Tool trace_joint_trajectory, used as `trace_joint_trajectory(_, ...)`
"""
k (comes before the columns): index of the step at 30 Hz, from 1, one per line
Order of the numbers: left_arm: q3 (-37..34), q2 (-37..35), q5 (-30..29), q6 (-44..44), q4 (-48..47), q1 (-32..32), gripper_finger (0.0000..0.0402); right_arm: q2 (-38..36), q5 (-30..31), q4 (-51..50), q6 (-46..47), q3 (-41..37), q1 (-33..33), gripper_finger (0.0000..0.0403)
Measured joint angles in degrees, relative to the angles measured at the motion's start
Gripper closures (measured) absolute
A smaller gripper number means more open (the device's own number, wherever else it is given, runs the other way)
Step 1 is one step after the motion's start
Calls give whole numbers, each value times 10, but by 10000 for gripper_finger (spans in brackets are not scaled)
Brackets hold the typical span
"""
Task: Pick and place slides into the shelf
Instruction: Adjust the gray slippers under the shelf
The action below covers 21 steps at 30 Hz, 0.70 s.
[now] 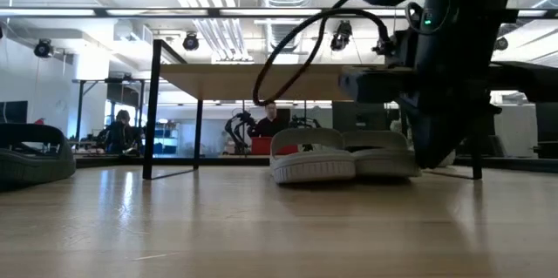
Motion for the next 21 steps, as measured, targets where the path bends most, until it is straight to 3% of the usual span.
trace_joint_trajectory(7, 0, 0, 3, 0, 1, 0, 402, 0, -26, 21, 6, 28, 29, 380)
trace_joint_trajectory(12, 0, 0, 3, 4, 1, 0, 402, 0, -23, 117, -24, 32, 34, 380)
trace_joint_trajectory(21, 0, 0, 4, 5, -2, 0, 402, 44, 0, 204, -101, 32, -6, 380)
